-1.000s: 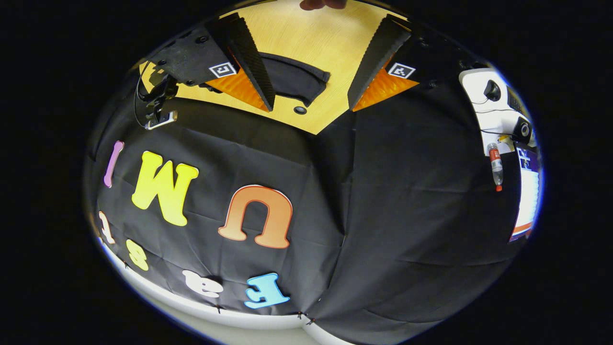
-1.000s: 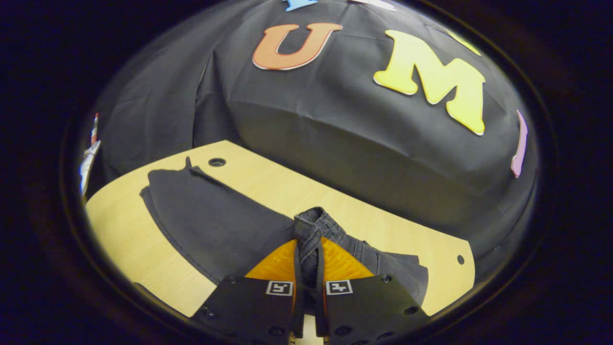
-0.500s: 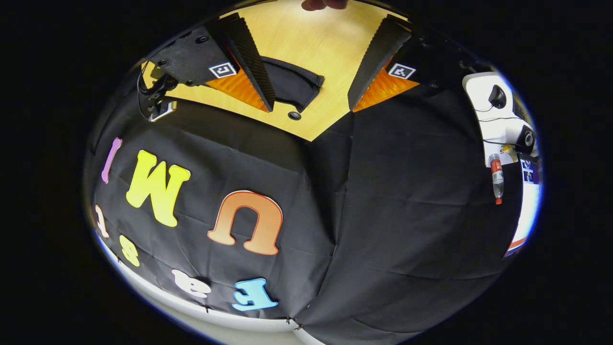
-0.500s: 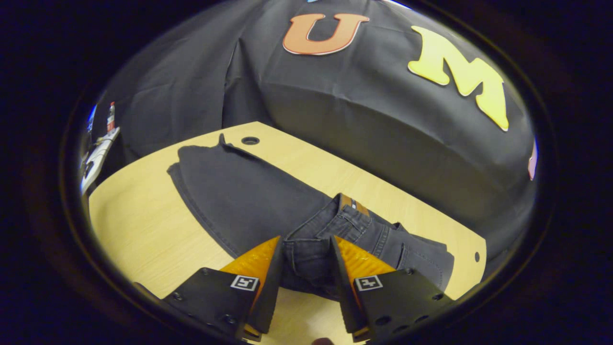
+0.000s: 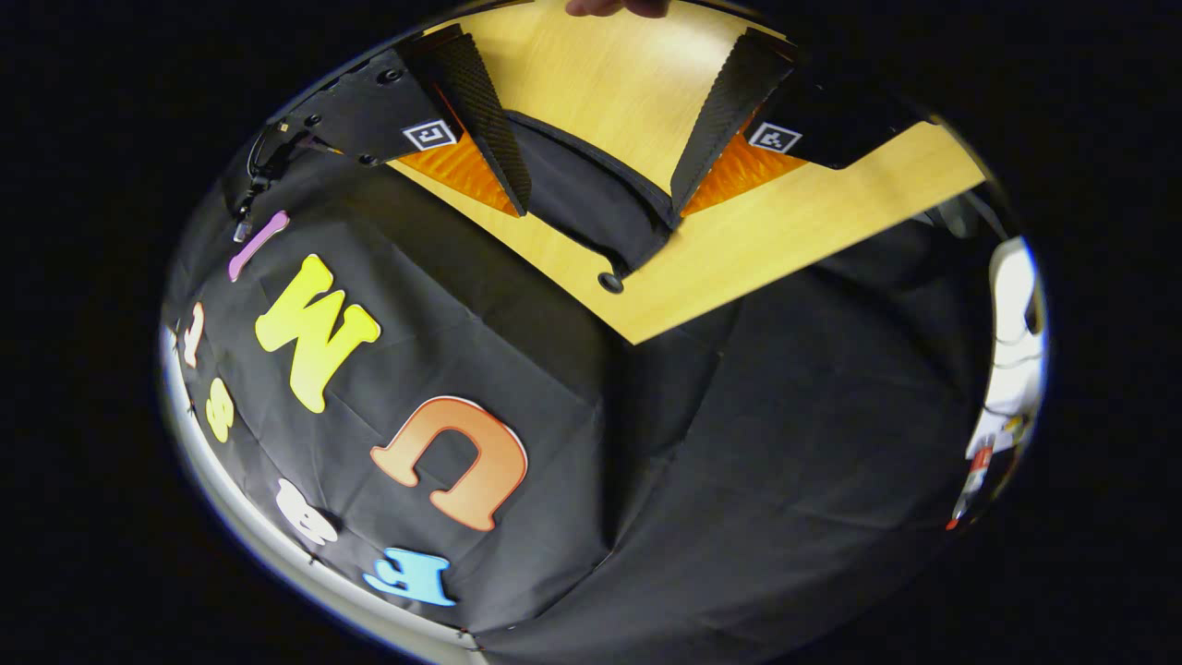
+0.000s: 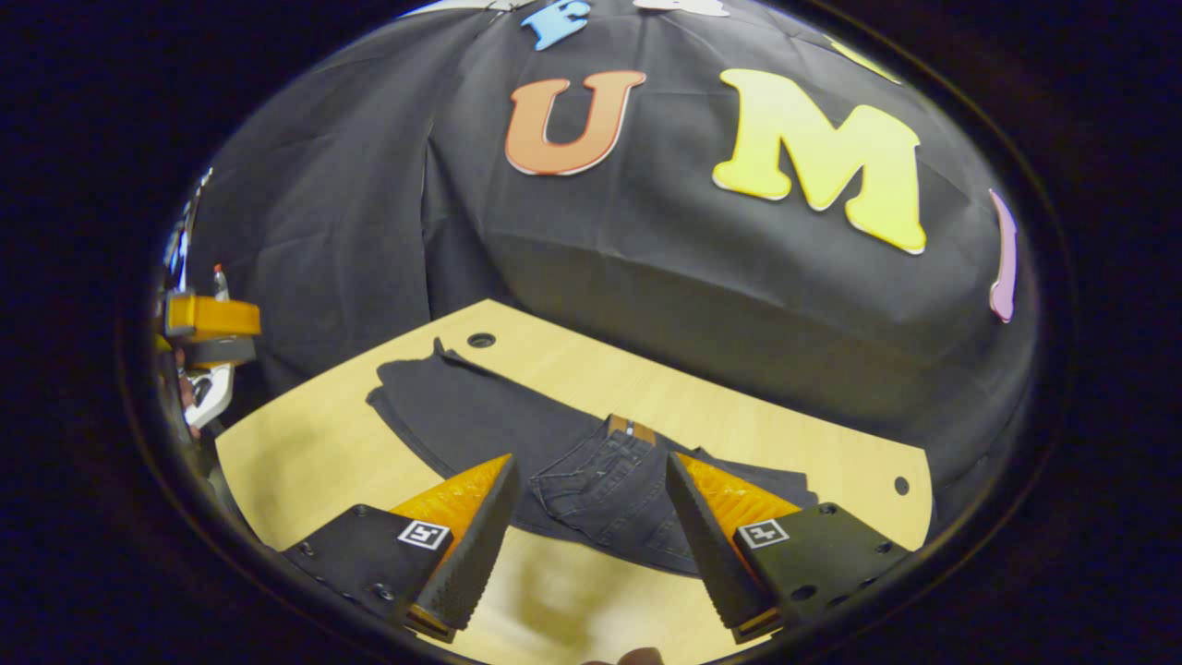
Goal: Grasp the waist and the cuffs of the jeans and fold them to make the two legs overlap; first hold the waist and fold one-third of the jeans toward the cuffs, then hold the cuffs and fold the remaining one-third in the same direction to finish folding.
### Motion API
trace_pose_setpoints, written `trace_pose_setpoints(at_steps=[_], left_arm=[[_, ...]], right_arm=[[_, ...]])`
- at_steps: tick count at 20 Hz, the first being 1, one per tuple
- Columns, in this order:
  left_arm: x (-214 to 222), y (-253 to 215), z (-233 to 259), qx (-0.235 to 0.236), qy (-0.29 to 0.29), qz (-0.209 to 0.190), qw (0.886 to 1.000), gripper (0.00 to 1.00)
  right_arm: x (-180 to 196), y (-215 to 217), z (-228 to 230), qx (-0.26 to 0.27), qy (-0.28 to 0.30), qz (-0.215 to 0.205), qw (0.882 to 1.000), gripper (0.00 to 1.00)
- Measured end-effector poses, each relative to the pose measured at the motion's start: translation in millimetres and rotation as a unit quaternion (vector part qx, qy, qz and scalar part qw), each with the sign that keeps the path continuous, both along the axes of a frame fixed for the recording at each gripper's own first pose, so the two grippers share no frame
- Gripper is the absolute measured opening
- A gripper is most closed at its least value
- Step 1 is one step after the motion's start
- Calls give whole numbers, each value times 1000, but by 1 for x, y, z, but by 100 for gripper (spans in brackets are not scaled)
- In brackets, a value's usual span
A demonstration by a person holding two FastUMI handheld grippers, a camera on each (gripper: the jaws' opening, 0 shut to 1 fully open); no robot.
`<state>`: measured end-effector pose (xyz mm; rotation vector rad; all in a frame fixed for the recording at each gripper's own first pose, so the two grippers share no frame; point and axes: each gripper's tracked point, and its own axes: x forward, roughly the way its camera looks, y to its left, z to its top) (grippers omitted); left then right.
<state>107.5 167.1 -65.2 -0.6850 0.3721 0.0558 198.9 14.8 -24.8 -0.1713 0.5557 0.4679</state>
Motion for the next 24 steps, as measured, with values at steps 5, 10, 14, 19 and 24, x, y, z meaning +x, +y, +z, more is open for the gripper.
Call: trace_pose_setpoints(at_steps=[5,10,14,19,24], left_arm=[[30,-5,-41,-88,44,11,995,99],[61,-9,-84,-168,85,31,982,98],[94,-13,-102,-237,93,40,966,98],[118,0,-123,-280,117,77,950,98],[141,4,-117,-317,116,85,938,100]], right_arm=[[-28,-38,31,5,19,-11,1000,97],[-63,-63,29,-11,58,-13,998,97],[-79,-82,22,-22,80,-24,996,97],[-74,-97,33,18,93,-67,993,96],[-64,-112,34,49,104,-111,987,99]])
